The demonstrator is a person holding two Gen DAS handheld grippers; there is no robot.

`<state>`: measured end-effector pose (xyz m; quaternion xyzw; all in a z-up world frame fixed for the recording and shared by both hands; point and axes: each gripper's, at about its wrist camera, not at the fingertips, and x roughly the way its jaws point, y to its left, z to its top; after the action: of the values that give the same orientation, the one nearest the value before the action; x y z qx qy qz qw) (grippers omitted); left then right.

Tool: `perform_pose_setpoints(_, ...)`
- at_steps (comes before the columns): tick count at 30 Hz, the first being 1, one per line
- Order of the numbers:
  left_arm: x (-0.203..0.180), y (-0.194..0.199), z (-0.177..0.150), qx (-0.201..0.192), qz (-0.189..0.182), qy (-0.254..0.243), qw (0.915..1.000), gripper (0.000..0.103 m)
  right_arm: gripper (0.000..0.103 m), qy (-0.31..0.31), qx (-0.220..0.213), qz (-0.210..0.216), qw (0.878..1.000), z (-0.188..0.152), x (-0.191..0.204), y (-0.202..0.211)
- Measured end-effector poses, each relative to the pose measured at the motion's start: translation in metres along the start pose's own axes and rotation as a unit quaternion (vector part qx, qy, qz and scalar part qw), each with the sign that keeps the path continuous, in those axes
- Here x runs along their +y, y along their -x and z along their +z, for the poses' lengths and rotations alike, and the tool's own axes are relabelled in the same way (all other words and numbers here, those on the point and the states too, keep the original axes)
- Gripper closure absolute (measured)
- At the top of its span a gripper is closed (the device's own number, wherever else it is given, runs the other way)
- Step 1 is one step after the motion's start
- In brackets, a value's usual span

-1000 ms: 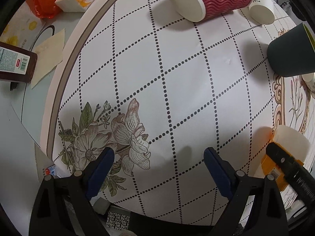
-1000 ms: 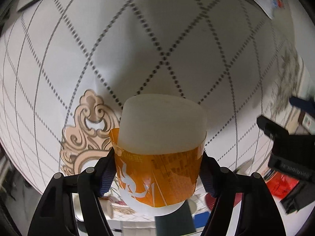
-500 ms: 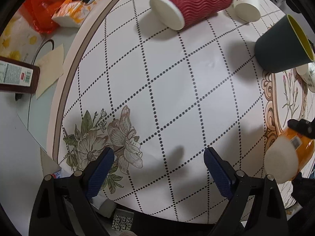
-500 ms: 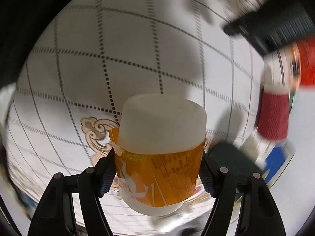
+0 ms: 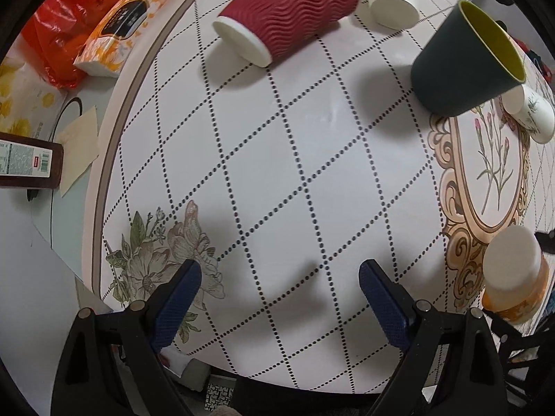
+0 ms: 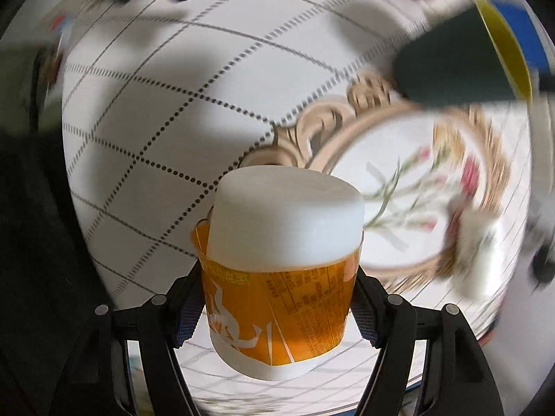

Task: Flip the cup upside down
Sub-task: 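Rotate the held cup with the right tool, turning its rim downward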

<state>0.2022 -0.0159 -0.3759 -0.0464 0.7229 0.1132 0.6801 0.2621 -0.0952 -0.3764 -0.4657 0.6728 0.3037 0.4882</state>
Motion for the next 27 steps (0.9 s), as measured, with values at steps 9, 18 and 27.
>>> perform_pose_setpoints(9, -0.01, -0.001, -0.001, 0.008, 0.003, -0.02, 0.9998, 0.01, 0.028, -0.195, 0.044, 0.103, 0.974, -0.02, -0.056, -0.018)
perform_pose_setpoints(18, -0.003, -0.006, -0.004, 0.009, 0.001, -0.017, 0.9998, 0.01, 0.028, -0.287, 0.072, 0.158, 0.942, -0.053, -0.101, -0.045)
perform_pose_setpoints(27, 0.008, -0.014, -0.007, 0.013, 0.001, -0.024, 0.9996, 0.01, 0.022, -0.31, 0.099, 0.181, 0.928, -0.042, -0.116, -0.058)
